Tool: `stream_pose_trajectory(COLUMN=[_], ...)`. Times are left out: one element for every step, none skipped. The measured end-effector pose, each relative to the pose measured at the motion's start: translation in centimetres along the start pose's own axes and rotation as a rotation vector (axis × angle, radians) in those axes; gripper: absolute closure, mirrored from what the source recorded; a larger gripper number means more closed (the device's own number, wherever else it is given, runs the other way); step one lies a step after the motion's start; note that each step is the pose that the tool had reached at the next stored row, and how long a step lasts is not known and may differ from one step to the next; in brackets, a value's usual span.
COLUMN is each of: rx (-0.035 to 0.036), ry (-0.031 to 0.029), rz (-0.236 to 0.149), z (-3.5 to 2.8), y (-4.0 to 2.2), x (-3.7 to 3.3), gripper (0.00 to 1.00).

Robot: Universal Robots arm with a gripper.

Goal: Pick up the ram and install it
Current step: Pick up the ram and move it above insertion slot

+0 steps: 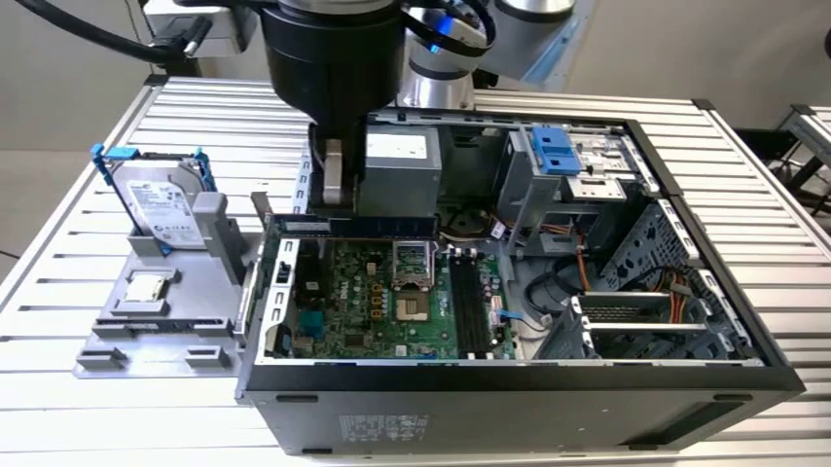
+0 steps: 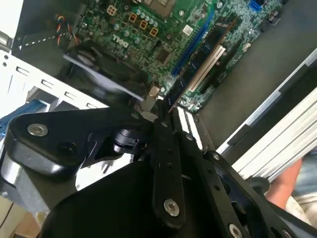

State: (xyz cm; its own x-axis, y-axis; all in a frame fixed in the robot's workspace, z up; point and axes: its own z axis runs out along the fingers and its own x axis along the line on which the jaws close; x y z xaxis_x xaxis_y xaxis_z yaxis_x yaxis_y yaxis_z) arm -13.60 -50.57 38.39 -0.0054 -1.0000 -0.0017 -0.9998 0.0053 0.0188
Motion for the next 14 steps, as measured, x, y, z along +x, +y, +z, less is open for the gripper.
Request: stream_pose_trajectory(rx=[0.0,0.0,0.0,0.0,0.0001,0.0,0.0,0.0,0.0,0.0,0.0,0.0,0.0,0.0001], ry=[0.0,0.0,0.0,0.0,-0.0001,0.0,0.0001,0.0,0.0,0.0,0.0,0.0,0.0001,0.0], rz=[0.0,0.0,0.0,0.0,0.0,0.0,0.0,0.0,0.0,0.0,0.0,0.0,0.0,0.0], z=[0.0,-0.01,-0.02,-0.03,-0.03,-0.04,-0.05,-0.06,-0.06,-0.07,-0.08,-0.09,-0.1,-0.1], y=[-0.34,-0.69,-1.02,-1.43,-1.8,-2.21,-2.64,-3.07,-3.51,-3.94,-4.41,-4.84,-5.29,-5.73], x=[0.0,0.0,-0.01,-0.01,-0.01,-0.01,-0.02,-0.02,-0.02,-0.02,-0.02,-0.03,-0.03,-0.03], gripper=[1.0,1.0,1.0,1.0,1.0,1.0,1.0,1.0,1.0,1.0,1.0,1.0,1.0,1.0])
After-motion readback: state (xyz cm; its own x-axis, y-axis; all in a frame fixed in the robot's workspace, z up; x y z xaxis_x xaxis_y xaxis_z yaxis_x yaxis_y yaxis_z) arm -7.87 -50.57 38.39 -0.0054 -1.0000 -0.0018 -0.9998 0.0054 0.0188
